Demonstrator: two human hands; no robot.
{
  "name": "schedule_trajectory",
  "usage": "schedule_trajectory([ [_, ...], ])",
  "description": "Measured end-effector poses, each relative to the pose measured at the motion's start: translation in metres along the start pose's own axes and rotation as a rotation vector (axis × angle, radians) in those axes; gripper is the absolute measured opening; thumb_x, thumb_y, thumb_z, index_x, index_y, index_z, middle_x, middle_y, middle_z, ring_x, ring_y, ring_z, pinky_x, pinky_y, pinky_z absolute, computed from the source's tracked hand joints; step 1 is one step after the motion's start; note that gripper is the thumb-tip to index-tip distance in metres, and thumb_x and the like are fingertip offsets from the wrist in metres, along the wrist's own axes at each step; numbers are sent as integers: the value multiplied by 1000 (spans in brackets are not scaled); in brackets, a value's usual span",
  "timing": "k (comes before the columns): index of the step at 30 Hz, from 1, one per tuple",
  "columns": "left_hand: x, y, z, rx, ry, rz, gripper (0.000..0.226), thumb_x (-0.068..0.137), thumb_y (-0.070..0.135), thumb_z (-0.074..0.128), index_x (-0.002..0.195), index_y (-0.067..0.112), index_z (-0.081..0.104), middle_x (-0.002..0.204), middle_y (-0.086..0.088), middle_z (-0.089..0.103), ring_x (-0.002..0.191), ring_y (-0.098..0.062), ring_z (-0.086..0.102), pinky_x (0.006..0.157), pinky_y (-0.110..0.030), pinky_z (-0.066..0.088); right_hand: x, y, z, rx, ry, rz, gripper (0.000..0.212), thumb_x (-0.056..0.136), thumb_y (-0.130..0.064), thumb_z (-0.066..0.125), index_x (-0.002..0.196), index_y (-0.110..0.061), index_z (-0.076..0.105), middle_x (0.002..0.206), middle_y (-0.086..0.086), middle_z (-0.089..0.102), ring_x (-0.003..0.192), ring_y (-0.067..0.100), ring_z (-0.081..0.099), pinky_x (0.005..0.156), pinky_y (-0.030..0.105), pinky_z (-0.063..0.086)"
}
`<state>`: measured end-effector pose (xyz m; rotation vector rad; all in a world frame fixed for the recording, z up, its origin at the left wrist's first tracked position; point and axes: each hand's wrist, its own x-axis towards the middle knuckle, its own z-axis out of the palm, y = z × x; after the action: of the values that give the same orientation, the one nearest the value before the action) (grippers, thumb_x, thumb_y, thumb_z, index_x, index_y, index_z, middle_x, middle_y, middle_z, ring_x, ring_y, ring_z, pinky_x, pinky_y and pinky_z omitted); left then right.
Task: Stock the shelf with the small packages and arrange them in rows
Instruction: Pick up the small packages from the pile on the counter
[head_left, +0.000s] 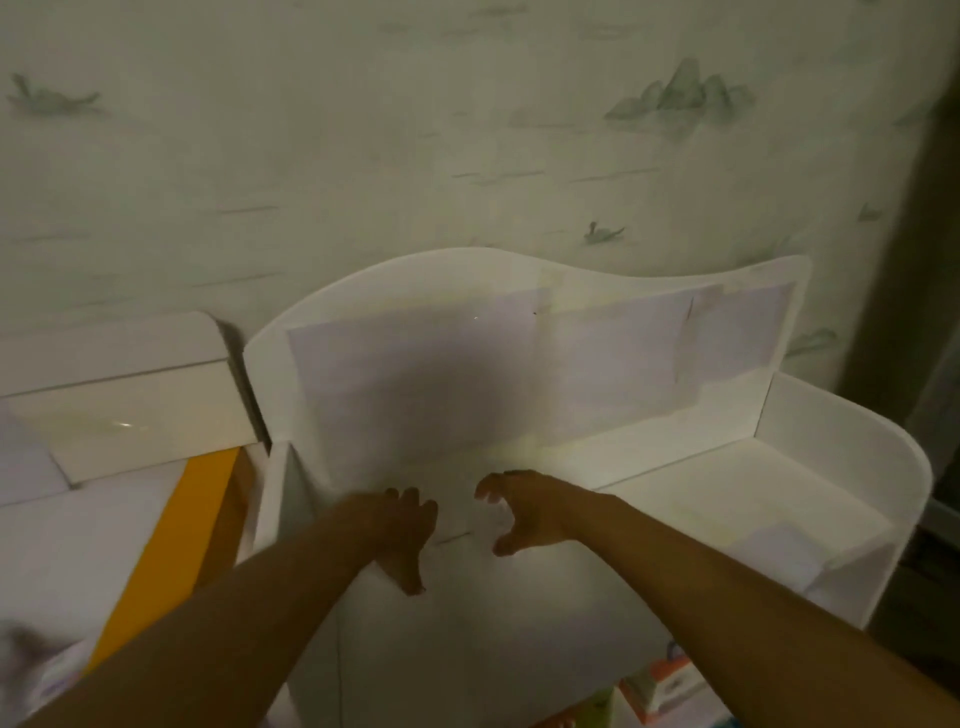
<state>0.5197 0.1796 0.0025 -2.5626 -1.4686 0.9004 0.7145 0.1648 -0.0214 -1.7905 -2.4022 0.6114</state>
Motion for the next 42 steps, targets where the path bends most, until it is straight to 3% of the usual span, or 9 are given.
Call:
schedule_trajectory([
  [6,21,3,12,-201,-5,-23,72,75,43,73,135,21,40,136,-5,47,122,-25,48,100,-34,42,13,40,11,34,-12,-62,76,75,-40,78,139,-28,38,138,-2,49,124,21,47,102,38,43],
  [12,20,3,39,-228,61,19,58,83,33,68,136,19,48,141,-4,42,128,-21,43,102,-20,34,24,40,24,72,-7,-120,72,75,-37,78,136,-22,44,135,1,50,121,23,51,97,36,45],
  [16,19,-5,49,-194,94,-43,67,82,33,70,141,22,39,144,-4,39,131,-24,42,102,-35,40,39,27,37,66,-15,-176,72,72,-38,79,134,-24,44,134,-1,50,120,23,52,94,36,47],
  [23,27,-9,56,-257,151,-64,67,83,27,70,143,23,38,150,-5,35,136,-23,34,110,-35,35,50,12,54,20,62,-177,75,72,-41,79,135,-28,41,140,-2,46,119,23,52,94,36,46],
  [27,23,-8,51,-212,144,-87,78,78,41,73,144,27,33,155,0,24,141,-25,26,110,-41,34,48,10,55,-8,56,-179,79,72,-44,79,138,-26,39,142,-1,45,123,23,49,97,38,44],
  [30,10,-18,37,-196,153,-106,65,86,47,62,143,30,36,153,3,30,139,-20,31,110,-38,34,44,12,44,-37,21,-199,89,71,-51,77,144,-27,32,151,-3,37,134,23,40,105,41,40],
  [33,-14,-35,11,-198,229,-101,52,92,45,54,139,28,43,151,4,35,137,-17,34,112,-35,33,39,9,18,-24,53,-212,79,80,-54,68,145,-28,33,150,-5,39,136,18,39,107,38,37],
  [37,-61,-67,-14,-255,347,-101,47,92,37,56,138,32,45,148,9,40,132,-12,42,109,-27,33,36,-13,-27,-63,101,-242,52,86,-47,63,132,-27,51,133,-5,57,121,17,52,97,29,42],
  [42,-132,-101,-23,-389,544,-165,37,88,38,59,125,36,55,134,14,51,121,-10,47,103,-32,40,33,-72,-79,-76,144,-417,45,89,-38,64,129,-19,57,132,0,60,115,15,58,92,22,40],
])
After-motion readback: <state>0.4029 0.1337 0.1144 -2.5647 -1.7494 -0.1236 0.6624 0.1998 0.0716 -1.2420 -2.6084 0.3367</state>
